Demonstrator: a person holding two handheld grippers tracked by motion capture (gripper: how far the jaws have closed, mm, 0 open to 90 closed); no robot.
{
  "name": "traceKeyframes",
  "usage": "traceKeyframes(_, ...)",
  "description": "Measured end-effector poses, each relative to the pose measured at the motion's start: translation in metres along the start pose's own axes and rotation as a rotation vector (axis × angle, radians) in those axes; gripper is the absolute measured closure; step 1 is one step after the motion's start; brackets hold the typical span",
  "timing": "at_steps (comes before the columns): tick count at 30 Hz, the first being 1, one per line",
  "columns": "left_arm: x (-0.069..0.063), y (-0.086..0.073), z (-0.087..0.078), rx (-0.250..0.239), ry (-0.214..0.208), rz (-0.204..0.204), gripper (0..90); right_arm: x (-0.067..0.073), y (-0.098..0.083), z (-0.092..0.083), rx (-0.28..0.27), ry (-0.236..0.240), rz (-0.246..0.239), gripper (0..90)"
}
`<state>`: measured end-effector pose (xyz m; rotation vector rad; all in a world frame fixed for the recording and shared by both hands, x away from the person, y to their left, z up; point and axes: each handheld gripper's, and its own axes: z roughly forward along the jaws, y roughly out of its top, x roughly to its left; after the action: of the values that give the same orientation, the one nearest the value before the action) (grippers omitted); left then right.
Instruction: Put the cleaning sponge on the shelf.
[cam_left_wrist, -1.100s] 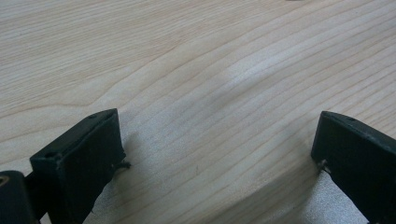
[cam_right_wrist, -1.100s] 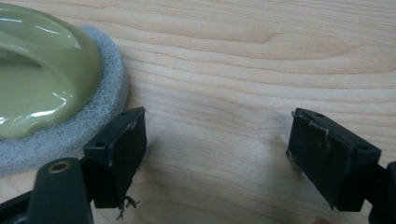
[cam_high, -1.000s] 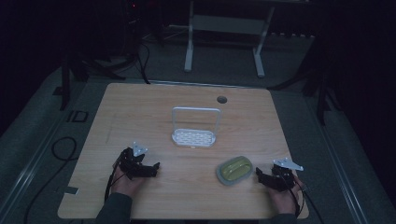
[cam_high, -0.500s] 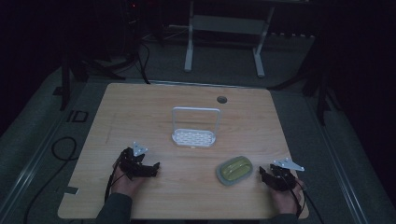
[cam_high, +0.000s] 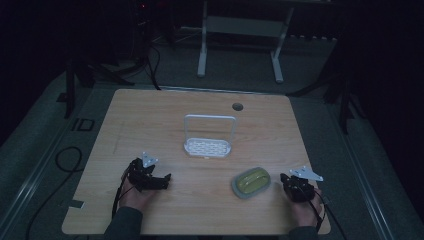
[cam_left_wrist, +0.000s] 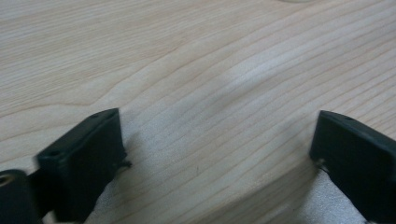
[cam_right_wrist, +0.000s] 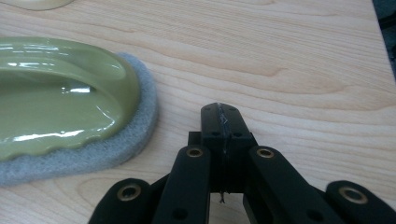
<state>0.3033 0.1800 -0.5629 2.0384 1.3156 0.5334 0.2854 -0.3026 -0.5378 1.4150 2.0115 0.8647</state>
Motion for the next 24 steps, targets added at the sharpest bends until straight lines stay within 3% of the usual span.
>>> traceKeyframes(1,0.000,0.000,-0.002,-0.003,0.000,0.003,15.2,0.000,0.001,0.001,0.001,0.003,-0.004,89.8)
traceKeyframes(6,-0.002,0.001,-0.006,0.004,-0.007,0.012,35.2,0.004,0.004,0.006,0.010,0.016,-0.015,89.8)
traceKeyframes(10,-0.001,0.002,-0.009,0.014,-0.006,0.001,46.0,0.007,0.007,0.010,0.018,0.030,-0.019,89.9)
traceKeyframes(15,0.004,0.002,-0.011,0.012,-0.021,-0.022,51.6,0.012,0.011,0.018,0.034,0.035,-0.032,89.9)
traceKeyframes(24,0.003,0.002,-0.013,0.007,-0.023,-0.017,52.8,0.023,0.008,0.023,0.046,0.068,-0.055,89.8)
